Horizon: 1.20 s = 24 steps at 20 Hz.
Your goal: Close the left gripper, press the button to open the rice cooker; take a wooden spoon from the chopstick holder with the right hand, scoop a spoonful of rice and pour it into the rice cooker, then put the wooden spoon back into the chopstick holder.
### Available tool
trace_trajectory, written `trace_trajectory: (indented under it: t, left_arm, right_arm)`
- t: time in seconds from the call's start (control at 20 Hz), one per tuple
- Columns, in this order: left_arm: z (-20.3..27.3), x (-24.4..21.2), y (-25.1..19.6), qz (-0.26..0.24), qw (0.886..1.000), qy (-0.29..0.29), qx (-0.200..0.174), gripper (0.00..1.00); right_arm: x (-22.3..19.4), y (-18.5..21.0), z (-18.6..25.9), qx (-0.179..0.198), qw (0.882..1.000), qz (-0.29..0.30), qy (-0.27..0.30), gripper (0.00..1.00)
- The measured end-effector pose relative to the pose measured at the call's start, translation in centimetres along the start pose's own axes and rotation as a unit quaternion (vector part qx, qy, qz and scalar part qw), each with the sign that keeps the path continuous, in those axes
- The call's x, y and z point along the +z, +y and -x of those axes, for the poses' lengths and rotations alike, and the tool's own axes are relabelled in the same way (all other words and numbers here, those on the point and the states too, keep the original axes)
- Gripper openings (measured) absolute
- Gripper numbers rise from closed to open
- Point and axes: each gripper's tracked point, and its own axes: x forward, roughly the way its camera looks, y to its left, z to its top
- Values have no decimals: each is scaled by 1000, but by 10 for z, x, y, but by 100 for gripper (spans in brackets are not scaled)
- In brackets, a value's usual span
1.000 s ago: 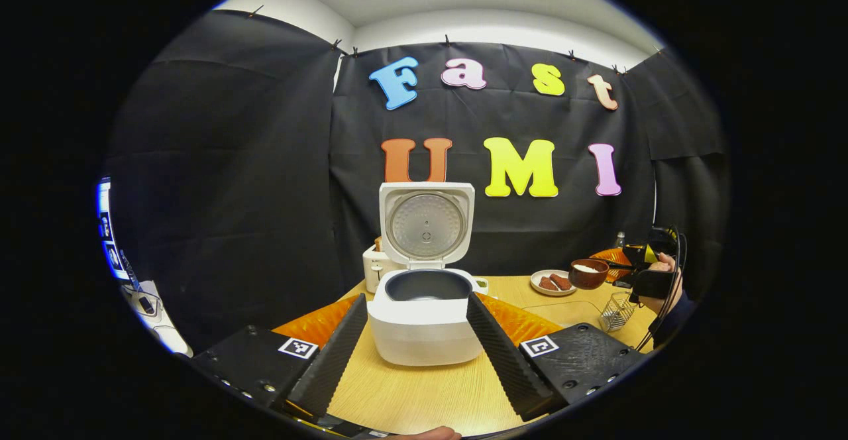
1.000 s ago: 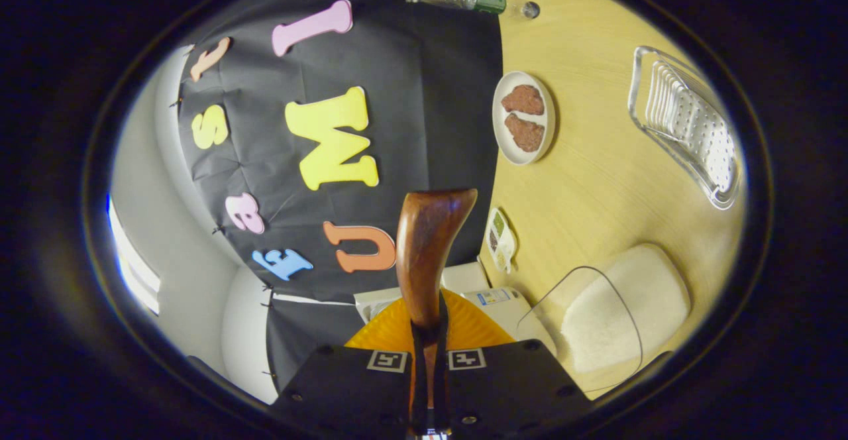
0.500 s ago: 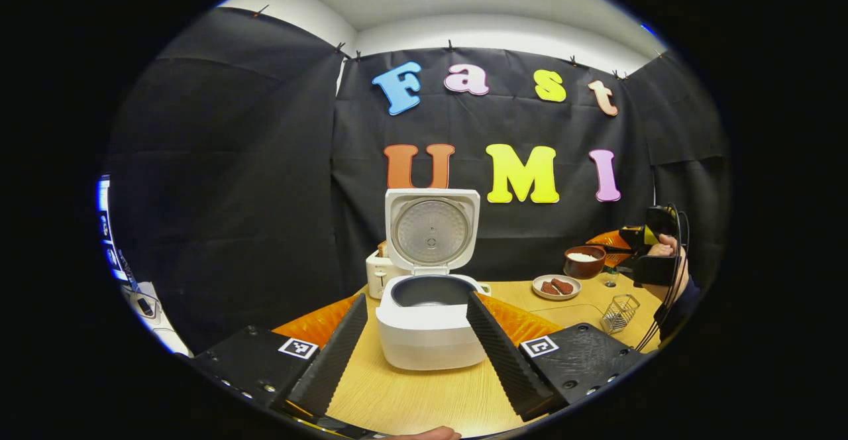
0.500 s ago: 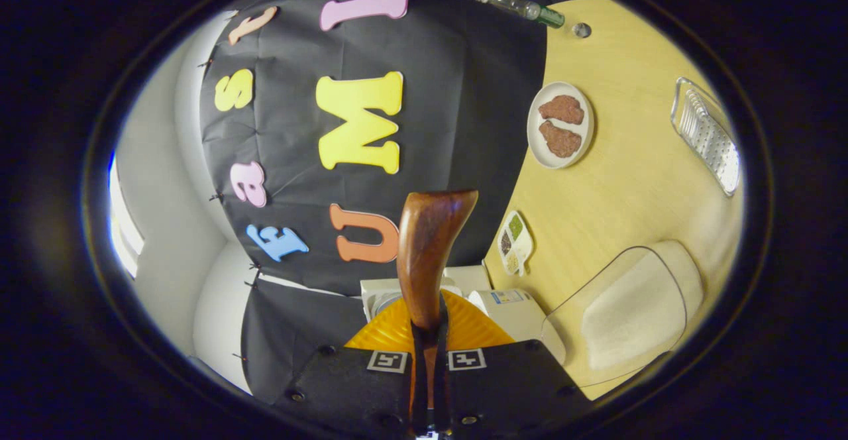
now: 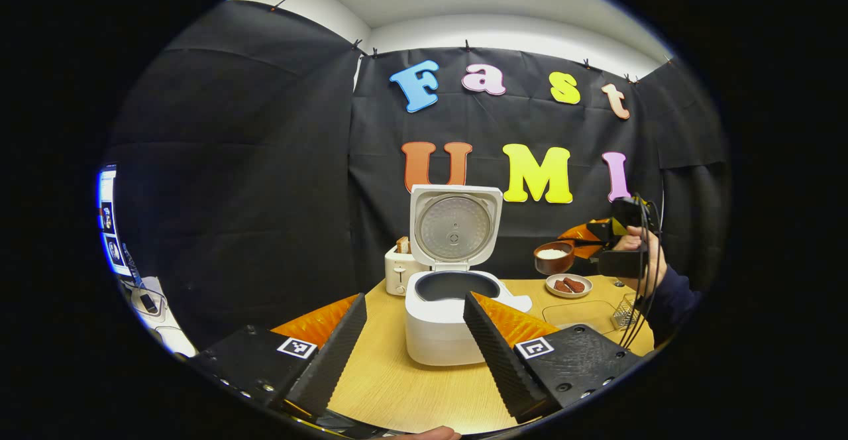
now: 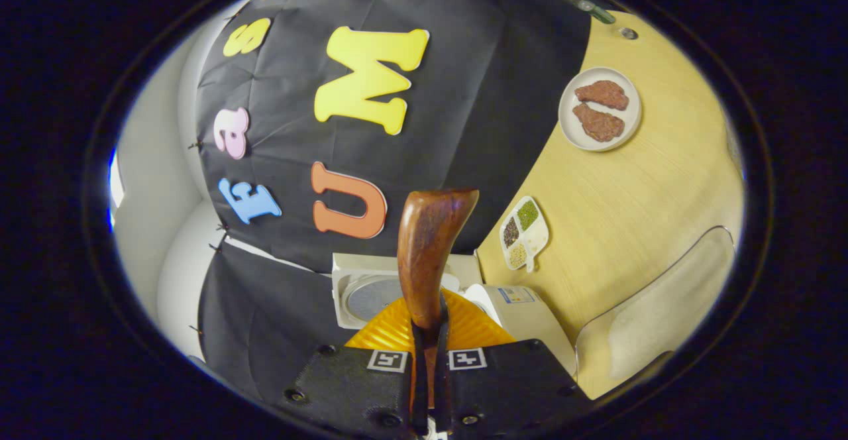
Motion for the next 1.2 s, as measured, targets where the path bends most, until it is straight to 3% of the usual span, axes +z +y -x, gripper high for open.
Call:
trace_trajectory:
  t: [0.25, 0.7, 0.8, 1.2]
  left_arm:
    - [7, -5, 13, 8, 1000, 4, 9, 93]
    - [17, -10, 36, 5, 1000, 8, 24, 93]
    - [18, -12, 36, 2, 1000, 10, 23, 93]
    - [24, -18, 46, 2, 999, 18, 32, 93]
  right_arm:
    - [-20, 20, -62, -26, 992, 121, -4, 9]
    - [-48, 33, -125, -51, 949, 309, -14, 9]
    - [-53, 45, -124, -48, 930, 364, -19, 10]
    - [-101, 83, -129, -16, 823, 566, -40, 9]
